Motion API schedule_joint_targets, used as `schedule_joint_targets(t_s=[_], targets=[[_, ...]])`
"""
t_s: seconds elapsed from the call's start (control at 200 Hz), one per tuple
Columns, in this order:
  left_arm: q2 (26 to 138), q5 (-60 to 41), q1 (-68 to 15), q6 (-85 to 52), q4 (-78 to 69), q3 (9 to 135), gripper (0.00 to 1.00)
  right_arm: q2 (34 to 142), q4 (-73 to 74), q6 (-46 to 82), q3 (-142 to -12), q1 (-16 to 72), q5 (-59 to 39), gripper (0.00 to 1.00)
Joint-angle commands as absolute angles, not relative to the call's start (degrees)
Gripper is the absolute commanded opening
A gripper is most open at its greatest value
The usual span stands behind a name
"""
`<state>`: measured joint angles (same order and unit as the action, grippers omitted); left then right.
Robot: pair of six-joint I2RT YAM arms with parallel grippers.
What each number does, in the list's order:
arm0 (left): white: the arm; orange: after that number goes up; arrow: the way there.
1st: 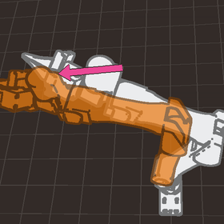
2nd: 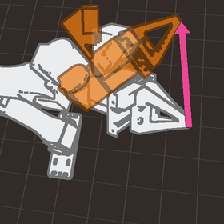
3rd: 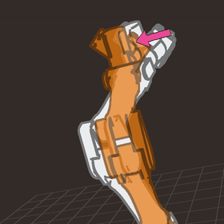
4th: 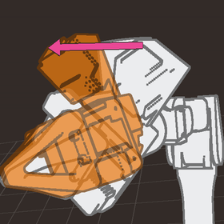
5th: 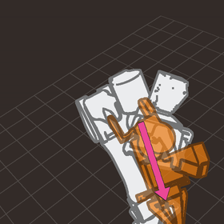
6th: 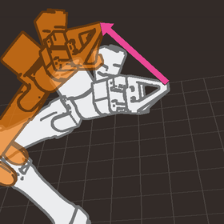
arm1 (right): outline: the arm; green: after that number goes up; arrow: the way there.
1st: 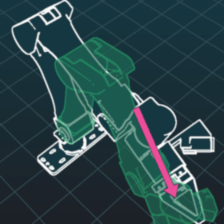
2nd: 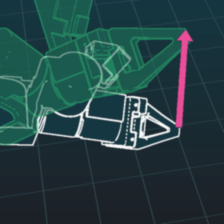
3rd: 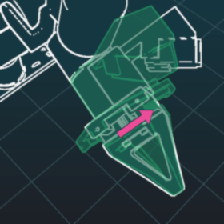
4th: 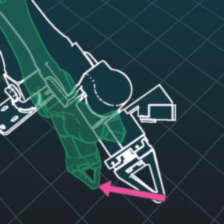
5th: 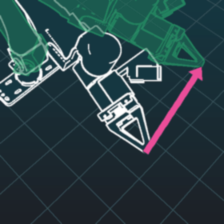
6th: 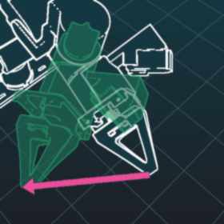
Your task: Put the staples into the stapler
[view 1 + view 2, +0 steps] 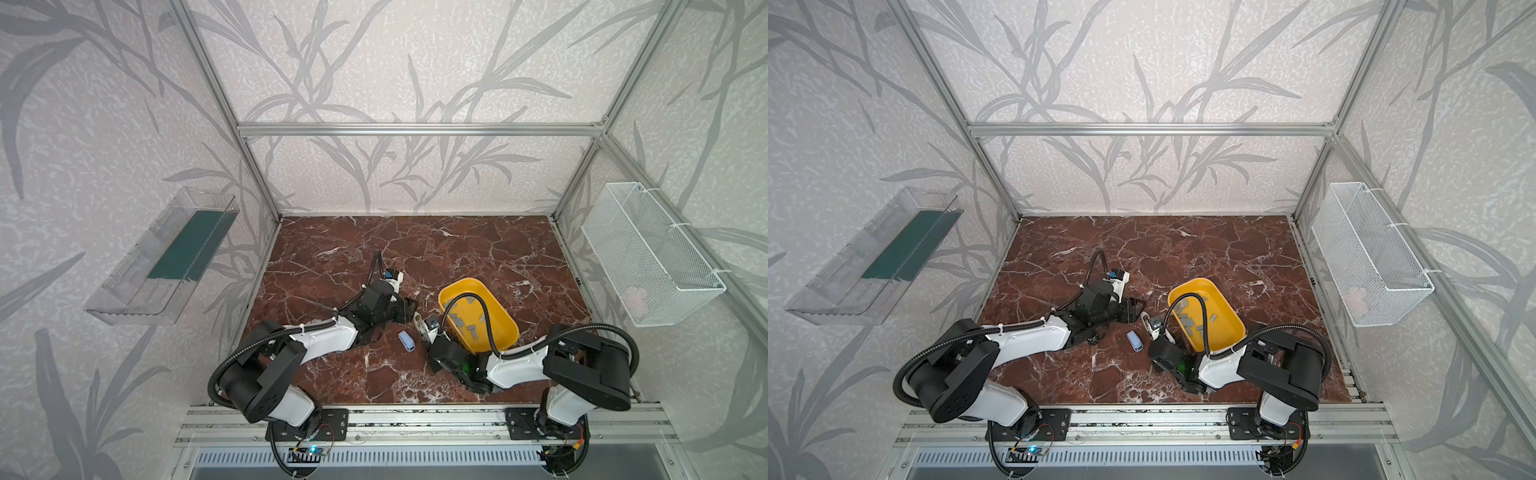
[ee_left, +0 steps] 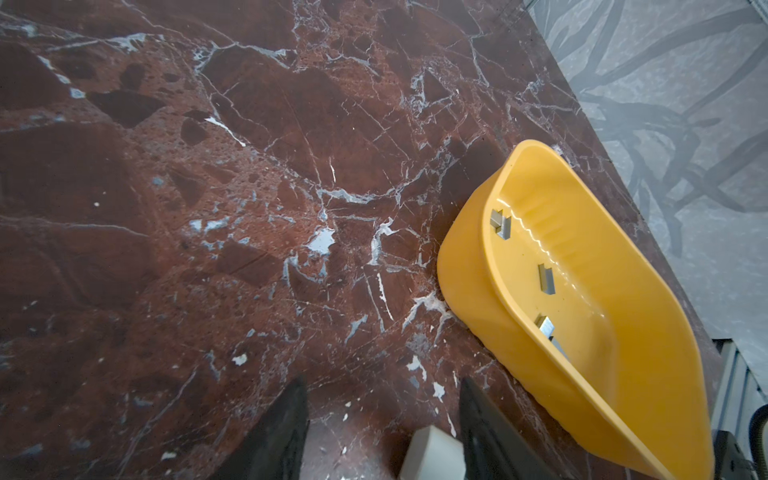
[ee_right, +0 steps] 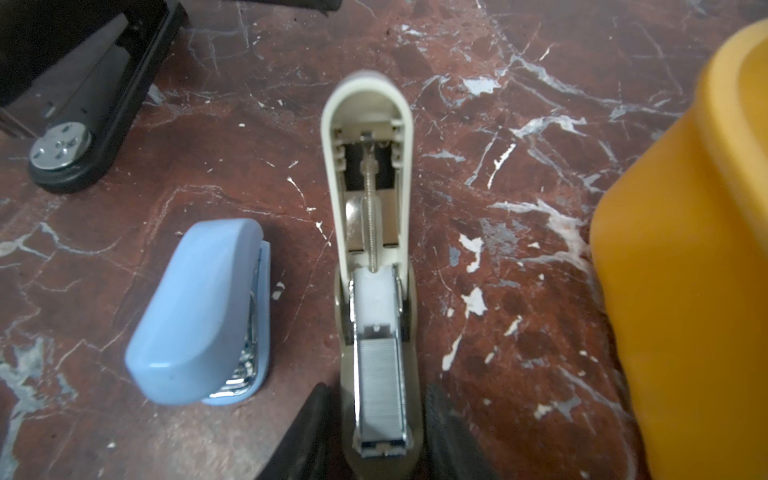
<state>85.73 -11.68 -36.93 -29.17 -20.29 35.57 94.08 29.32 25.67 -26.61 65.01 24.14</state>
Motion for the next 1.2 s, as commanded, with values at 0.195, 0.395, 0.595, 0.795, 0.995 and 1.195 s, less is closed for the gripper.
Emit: schedule_joint_targets(t_s=[0.195,0.395,0.595,0.795,0.995,1.195], targets=[[87.6,-16.9,-36.7,-29.4,-24.9,36.2,0.52,94.8,25.5,26.0,-25.2,64.7,22.0,0.30],[87.6,-18.1,-36.8,-28.8,-26.1,34.5,0.50,95.1,28.0,26.3,-24.2,64.7,22.1,0.28],[88.3,-19.2,-37.2,-27.8,-27.4,33.4,0.48,94.7,34.6,25.1,-21.2,64.8,21.5,0.26],[89.9,-20.7,-37.5,-27.6,-29.4,32.5,0.46,95.6,35.8,24.3,-21.4,64.7,21.9,0.26],[90.1,-23.4,-39.5,-26.8,-32.8,31.3,0.43,96.5,36.5,24.5,-21.4,64.7,22.0,0.25],[89.0,-23.0,-43.9,-24.2,-34.9,29.3,0.43,96.4,36.4,24.9,-21.4,64.7,22.5,0.25]])
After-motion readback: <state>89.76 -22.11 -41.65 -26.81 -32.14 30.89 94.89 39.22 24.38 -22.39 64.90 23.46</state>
